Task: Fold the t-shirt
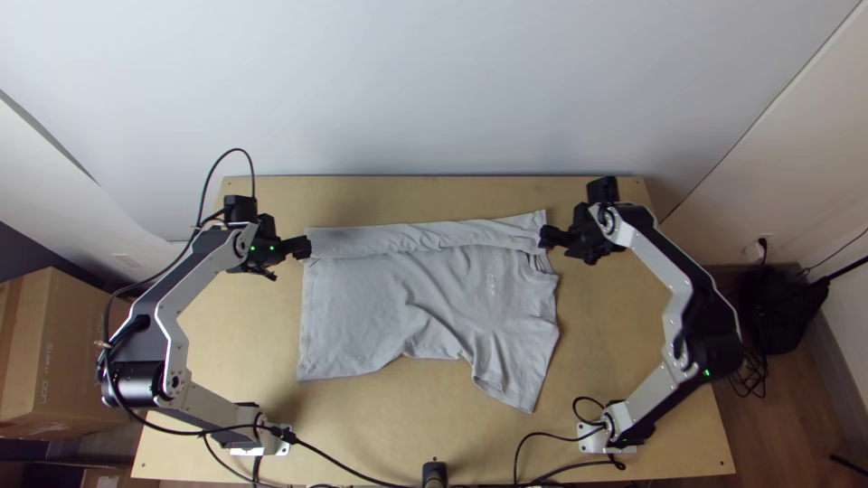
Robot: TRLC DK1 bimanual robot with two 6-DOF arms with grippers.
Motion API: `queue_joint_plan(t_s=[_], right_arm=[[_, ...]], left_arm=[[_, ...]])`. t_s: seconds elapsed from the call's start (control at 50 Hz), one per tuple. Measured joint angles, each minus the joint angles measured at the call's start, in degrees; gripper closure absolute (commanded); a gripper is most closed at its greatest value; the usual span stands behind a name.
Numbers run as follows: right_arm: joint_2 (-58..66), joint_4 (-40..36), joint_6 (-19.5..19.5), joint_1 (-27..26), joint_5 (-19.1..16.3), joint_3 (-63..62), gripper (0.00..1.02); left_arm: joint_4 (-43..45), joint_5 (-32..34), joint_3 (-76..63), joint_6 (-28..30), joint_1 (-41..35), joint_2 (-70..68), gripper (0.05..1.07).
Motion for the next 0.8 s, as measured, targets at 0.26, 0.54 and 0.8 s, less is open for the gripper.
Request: queue_joint_plan(t_s=[0.26, 0.54, 0.8], right_arm=[[-20.83, -6.19, 0.9, -0.39, 0.13, -10.45, 0.05], [-31.26, -17.79, 2.62, 0.33, 0.15, -24.04, 0.1], [-35.21, -20.7, 3.32, 8.26, 0.13, -34.64, 0.25]], left_arm=[[-2.47, 2.86, -1.22, 0.74, 2.86, -9.92, 0.1], [-7.02, 3.72, -1.84, 1.49, 2.8, -19.76, 0.1], [-9.33, 3.87, -2.19, 1.49, 1.42, -23.69, 0.1]])
